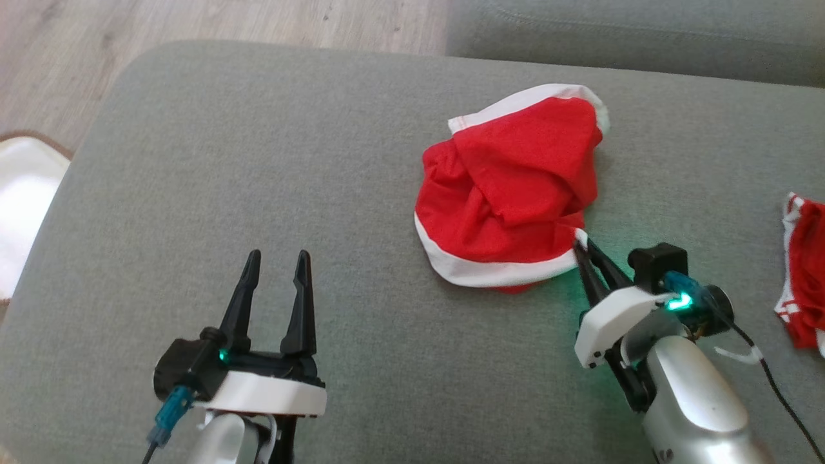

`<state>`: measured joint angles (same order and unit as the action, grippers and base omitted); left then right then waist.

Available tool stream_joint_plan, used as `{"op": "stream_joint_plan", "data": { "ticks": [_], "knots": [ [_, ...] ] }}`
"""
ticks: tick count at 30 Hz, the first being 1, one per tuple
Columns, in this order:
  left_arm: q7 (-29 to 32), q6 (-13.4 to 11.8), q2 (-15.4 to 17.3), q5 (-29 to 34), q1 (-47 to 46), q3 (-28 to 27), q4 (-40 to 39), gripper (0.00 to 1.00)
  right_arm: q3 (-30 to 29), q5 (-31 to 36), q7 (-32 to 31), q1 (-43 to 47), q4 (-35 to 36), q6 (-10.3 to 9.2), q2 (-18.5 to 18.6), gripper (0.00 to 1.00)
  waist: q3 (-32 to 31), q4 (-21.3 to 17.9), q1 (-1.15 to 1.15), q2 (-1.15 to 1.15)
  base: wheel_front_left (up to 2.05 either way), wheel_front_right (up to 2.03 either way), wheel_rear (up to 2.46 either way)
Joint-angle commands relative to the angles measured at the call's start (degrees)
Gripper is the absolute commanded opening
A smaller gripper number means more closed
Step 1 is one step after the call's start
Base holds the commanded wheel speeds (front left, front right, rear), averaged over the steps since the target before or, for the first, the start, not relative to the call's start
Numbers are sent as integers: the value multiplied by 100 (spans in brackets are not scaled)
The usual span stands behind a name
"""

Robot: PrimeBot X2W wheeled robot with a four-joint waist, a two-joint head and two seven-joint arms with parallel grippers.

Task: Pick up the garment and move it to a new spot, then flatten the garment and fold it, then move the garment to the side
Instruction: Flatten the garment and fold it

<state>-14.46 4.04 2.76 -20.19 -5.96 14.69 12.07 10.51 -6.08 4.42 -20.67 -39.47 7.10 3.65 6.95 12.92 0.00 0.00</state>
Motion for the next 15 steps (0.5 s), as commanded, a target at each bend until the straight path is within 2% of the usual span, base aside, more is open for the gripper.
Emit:
{"op": "stream_joint_plan", "data": {
  "ticks": [1,4,8,14,15],
  "knots": [
    [-53,-30,11,-16,-183,-189,-160,100,81,-22,120,-147,130,39,-59,0,-52,-46,0,0,0,0,0],
    [-53,-41,11,3,-146,-247,-171,100,-68,-106,396,-100,131,39,-67,0,-165,-156,0,0,0,0,0],
    [-54,-45,11,29,-64,-342,-204,100,-602,-116,623,101,412,39,-72,0,-281,-327,0,0,0,0,0],
    [-54,-36,11,22,49,-400,-247,100,-1452,-17,372,895,959,39,-76,0,-361,-589,0,0,0,0,0],
    [-54,-30,11,14,55,-382,-242,100,-1546,-37,296,1025,1013,39,-76,100,-371,-611,0,0,0,0,0]
  ]
}}
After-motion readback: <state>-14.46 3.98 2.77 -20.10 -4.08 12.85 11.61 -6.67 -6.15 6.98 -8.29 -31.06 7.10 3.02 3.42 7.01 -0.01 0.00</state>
